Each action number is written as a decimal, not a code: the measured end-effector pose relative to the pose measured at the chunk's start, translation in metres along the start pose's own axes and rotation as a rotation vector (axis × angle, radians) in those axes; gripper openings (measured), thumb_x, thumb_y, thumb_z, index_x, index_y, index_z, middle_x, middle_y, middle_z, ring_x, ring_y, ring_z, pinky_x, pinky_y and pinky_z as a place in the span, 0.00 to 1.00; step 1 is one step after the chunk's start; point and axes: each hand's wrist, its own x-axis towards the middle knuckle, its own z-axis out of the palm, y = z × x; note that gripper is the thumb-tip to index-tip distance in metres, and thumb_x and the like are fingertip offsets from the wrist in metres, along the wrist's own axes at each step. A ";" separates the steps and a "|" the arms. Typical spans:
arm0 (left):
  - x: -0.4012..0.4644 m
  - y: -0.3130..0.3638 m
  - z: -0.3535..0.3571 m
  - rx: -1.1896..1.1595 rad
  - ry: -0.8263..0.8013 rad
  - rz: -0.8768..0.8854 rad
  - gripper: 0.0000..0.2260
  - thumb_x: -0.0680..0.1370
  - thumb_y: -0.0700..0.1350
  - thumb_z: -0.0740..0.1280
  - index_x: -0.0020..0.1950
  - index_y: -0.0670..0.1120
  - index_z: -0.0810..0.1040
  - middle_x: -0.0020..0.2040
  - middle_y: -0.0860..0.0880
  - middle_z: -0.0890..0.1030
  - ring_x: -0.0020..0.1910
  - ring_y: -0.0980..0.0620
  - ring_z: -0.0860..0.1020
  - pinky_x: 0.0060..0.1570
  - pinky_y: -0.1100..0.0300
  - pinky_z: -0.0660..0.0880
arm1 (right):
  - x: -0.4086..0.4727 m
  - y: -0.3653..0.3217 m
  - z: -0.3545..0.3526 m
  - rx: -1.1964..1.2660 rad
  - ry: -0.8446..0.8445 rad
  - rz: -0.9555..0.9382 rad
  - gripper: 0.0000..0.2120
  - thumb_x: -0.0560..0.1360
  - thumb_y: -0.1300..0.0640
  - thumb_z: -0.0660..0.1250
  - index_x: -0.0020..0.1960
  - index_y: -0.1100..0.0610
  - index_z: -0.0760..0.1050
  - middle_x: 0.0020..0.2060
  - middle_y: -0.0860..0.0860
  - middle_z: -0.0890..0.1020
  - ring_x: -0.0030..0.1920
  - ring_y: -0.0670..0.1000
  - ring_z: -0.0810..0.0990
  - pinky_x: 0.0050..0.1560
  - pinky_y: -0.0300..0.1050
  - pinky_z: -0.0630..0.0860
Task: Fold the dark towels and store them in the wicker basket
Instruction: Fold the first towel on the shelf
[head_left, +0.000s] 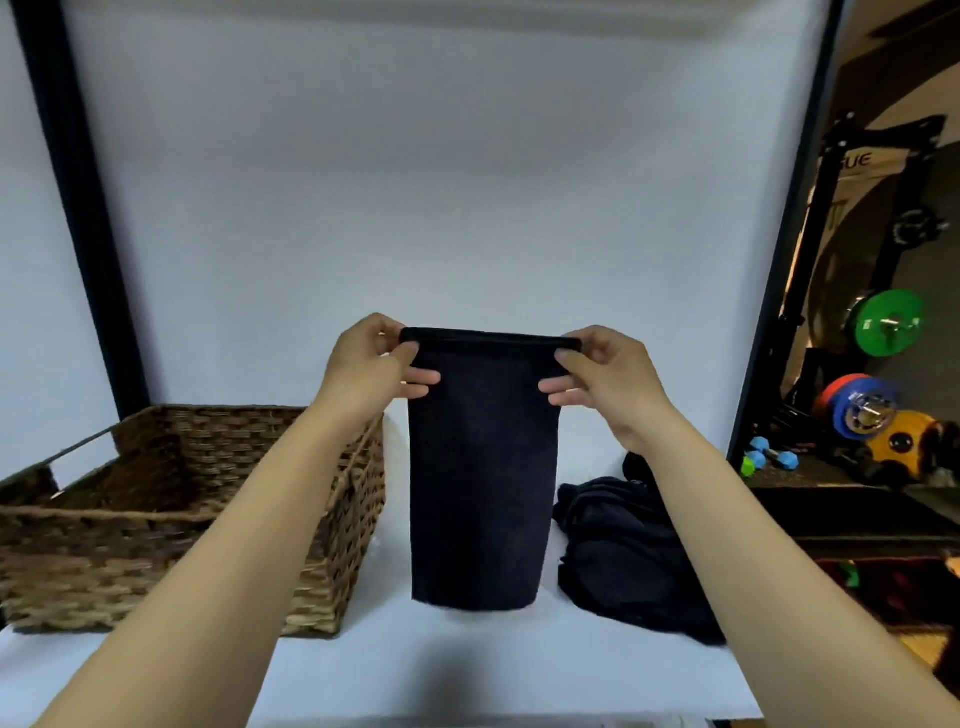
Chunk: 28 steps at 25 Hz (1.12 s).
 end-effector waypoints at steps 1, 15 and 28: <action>0.007 0.002 -0.001 -0.004 0.013 0.047 0.03 0.83 0.37 0.63 0.51 0.44 0.72 0.50 0.46 0.78 0.42 0.44 0.87 0.41 0.55 0.83 | 0.008 0.001 0.002 0.013 0.015 -0.051 0.05 0.80 0.64 0.67 0.55 0.61 0.78 0.51 0.58 0.80 0.44 0.60 0.87 0.48 0.50 0.84; -0.222 -0.256 -0.028 0.637 -0.330 0.107 0.12 0.79 0.38 0.69 0.55 0.55 0.77 0.59 0.64 0.78 0.58 0.61 0.78 0.56 0.60 0.77 | -0.203 0.245 -0.023 -0.657 -0.388 -0.008 0.23 0.77 0.67 0.67 0.55 0.37 0.76 0.61 0.41 0.78 0.57 0.37 0.77 0.62 0.37 0.74; -0.213 -0.258 0.003 0.987 -0.345 0.355 0.16 0.70 0.44 0.79 0.55 0.49 0.80 0.53 0.54 0.77 0.52 0.53 0.74 0.50 0.59 0.77 | -0.197 0.260 -0.001 -1.199 -0.327 -0.501 0.18 0.69 0.50 0.77 0.57 0.52 0.80 0.48 0.47 0.77 0.44 0.52 0.74 0.45 0.47 0.77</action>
